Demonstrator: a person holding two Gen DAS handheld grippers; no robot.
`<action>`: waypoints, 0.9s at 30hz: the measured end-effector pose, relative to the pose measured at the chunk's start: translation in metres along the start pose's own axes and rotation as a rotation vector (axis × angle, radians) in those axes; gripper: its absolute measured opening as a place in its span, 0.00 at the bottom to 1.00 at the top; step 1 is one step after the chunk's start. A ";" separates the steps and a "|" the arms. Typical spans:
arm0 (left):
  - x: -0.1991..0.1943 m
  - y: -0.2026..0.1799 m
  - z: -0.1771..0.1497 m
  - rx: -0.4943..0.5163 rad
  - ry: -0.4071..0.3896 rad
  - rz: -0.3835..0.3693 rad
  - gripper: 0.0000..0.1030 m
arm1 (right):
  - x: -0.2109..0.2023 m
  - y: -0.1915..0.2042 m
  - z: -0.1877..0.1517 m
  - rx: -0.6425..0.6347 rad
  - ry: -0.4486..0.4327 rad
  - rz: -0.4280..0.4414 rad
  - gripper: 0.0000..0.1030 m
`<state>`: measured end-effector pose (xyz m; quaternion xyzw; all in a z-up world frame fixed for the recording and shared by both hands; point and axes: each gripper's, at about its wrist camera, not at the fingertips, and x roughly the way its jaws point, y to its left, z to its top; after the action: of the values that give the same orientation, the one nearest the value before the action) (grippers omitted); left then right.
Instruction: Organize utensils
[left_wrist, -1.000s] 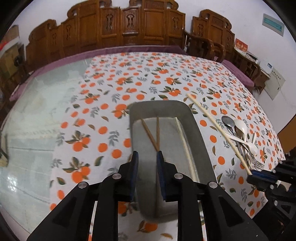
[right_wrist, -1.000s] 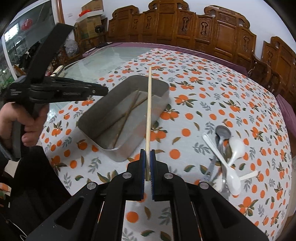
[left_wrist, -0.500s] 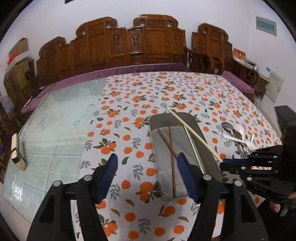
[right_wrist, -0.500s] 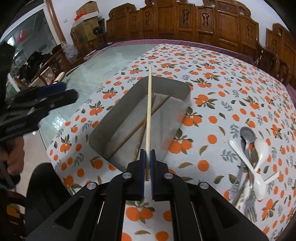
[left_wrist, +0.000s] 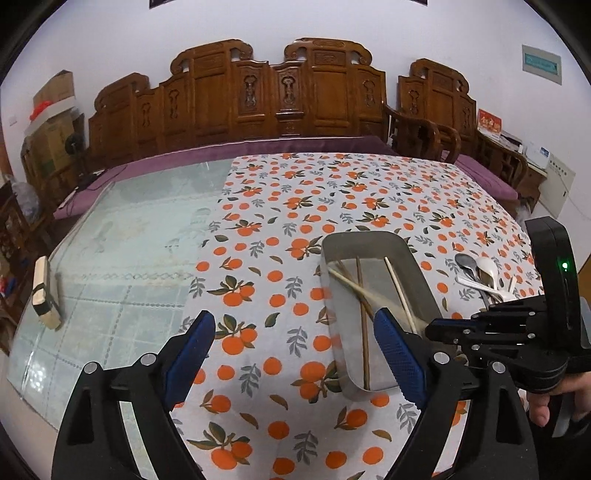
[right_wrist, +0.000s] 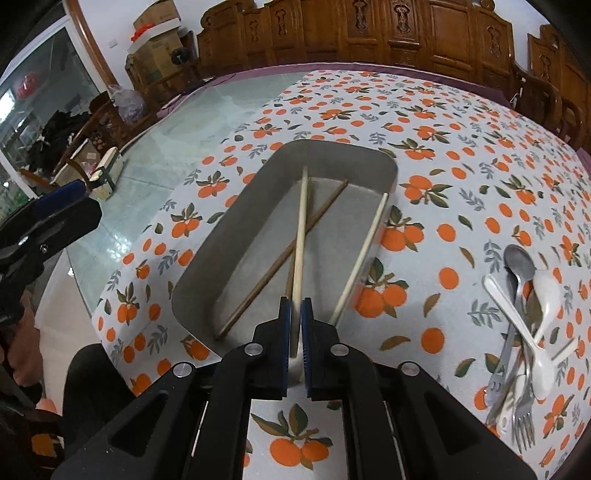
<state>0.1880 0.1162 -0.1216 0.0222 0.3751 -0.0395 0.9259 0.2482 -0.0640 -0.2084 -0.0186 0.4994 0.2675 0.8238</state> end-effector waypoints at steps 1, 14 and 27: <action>0.000 0.000 0.000 0.000 0.000 -0.001 0.82 | -0.001 0.001 0.000 -0.005 -0.004 -0.001 0.09; -0.012 -0.022 -0.003 0.025 -0.021 -0.026 0.82 | -0.062 -0.015 -0.022 -0.098 -0.123 -0.047 0.09; 0.005 -0.078 -0.009 0.041 0.012 -0.056 0.82 | -0.102 -0.128 -0.053 0.020 -0.189 -0.161 0.24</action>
<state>0.1784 0.0386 -0.1323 0.0309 0.3804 -0.0730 0.9214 0.2276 -0.2320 -0.1803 -0.0251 0.4189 0.1959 0.8863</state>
